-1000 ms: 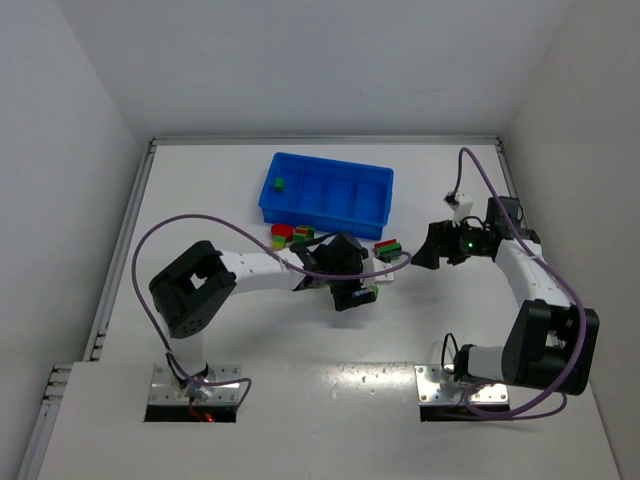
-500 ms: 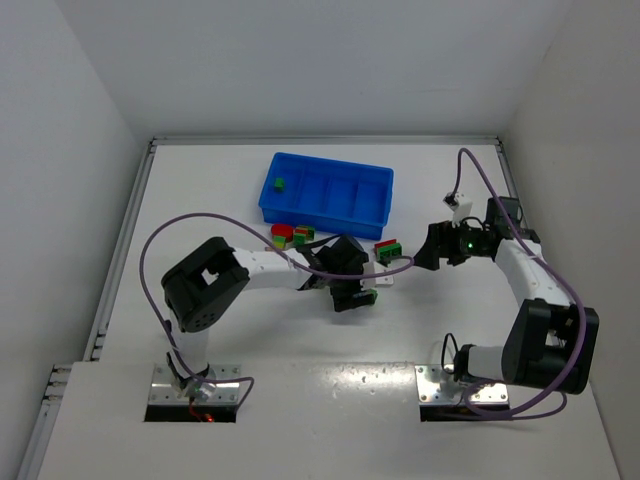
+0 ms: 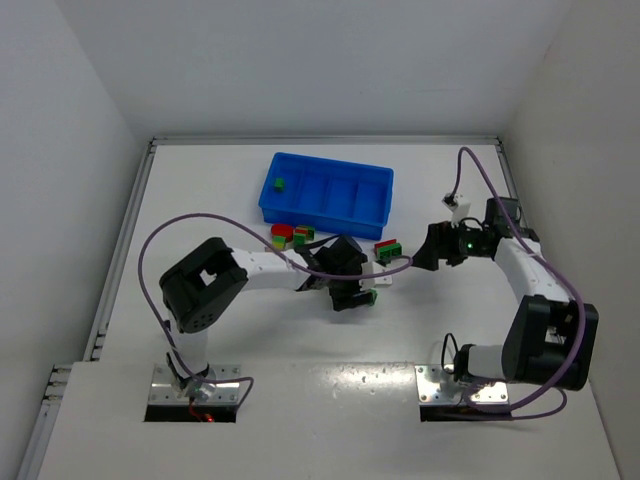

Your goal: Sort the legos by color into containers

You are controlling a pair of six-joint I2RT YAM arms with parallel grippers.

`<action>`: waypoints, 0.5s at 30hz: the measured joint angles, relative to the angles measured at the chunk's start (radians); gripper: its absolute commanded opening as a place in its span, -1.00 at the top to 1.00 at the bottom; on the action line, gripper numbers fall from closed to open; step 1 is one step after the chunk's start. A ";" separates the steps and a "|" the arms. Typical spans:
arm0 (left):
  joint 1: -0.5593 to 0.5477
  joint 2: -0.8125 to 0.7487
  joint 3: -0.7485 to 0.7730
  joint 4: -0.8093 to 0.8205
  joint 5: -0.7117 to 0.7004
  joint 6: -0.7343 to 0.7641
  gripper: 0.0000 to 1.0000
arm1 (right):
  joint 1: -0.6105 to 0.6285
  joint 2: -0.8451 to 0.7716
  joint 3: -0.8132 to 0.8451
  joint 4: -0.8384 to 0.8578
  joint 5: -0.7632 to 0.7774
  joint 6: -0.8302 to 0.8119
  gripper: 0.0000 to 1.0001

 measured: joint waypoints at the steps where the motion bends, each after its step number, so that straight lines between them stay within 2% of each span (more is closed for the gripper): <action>1: 0.000 -0.007 -0.009 0.005 -0.006 -0.011 0.91 | 0.000 0.007 0.000 -0.004 -0.017 0.000 -0.97; 3: 0.001 -0.036 -0.036 0.008 -0.023 -0.044 1.00 | 0.005 0.026 0.000 -0.014 -0.055 0.000 -0.97; 8: 0.003 -0.145 -0.078 0.030 -0.100 -0.134 1.00 | 0.010 0.099 0.000 -0.063 -0.165 0.001 -0.95; 15: 0.005 -0.213 -0.054 0.069 -0.198 -0.216 1.00 | 0.032 0.199 0.022 -0.155 -0.314 -0.038 -0.50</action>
